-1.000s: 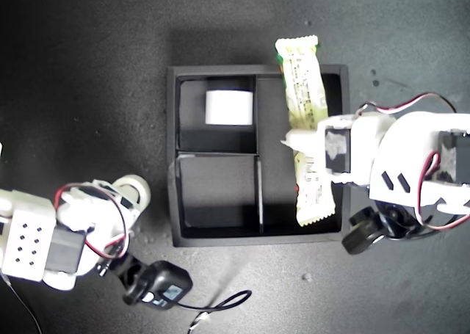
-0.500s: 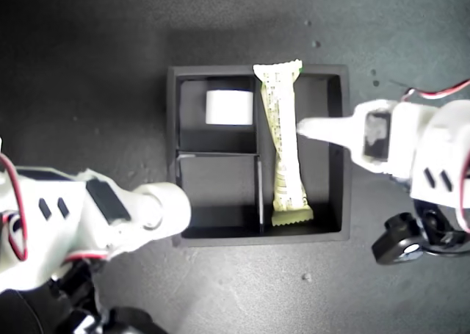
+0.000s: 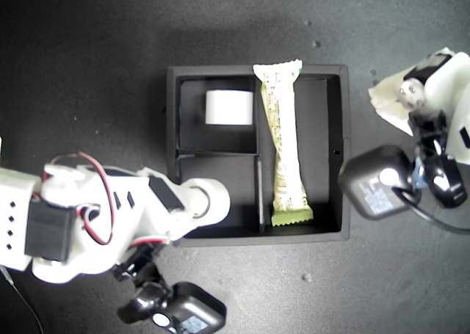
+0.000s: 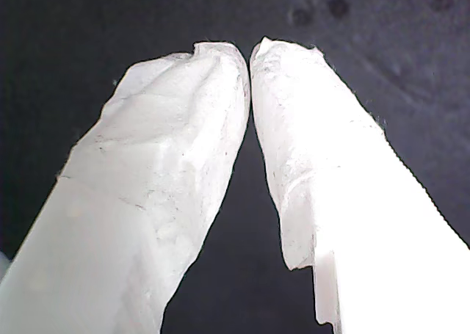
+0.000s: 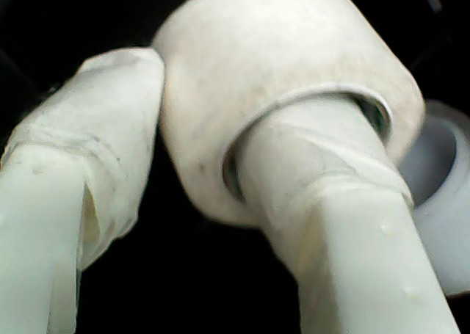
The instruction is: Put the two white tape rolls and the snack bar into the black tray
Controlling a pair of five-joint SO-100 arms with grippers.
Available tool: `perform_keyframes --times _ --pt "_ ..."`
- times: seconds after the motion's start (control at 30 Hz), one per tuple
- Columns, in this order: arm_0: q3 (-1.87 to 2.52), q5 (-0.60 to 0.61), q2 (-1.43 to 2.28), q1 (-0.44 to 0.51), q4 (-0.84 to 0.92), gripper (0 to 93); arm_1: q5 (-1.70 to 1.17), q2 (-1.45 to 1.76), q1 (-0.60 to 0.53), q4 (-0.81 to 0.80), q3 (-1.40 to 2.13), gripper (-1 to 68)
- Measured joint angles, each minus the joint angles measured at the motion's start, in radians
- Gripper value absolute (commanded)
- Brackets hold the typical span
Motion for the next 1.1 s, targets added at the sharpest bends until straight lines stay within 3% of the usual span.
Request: perform_keyframes --times 0.17,0.3,0.43,0.5,0.63,0.87,1.1 --pt "0.0 -0.003 -0.003 0.04 0.0 13.7 0.002 0.0 0.003 0.014 -0.009 -0.2" --pt "-0.006 -0.026 0.023 0.031 0.083 0.2 0.006 0.0 0.015 0.052 -0.046 -0.3" --pt "0.12 -0.063 0.281 -0.055 0.282 0.2 0.051 0.075 0.021 0.091 0.017 -0.3" --pt "0.264 -0.074 0.477 -0.117 0.322 0.1 0.12 0.164 0.021 0.094 0.127 -0.3" --pt "0.565 -0.118 0.821 -0.144 0.313 0.1 0.264 0.281 0.008 0.089 0.376 -0.4" --pt "1.069 -0.236 1.31 -0.137 0.258 0.1 0.453 0.577 -0.008 -0.164 0.911 -0.5" --pt "1.33 -0.293 1.723 -0.103 0.328 0.1 0.583 1.019 -0.002 -0.466 1.534 -0.5"
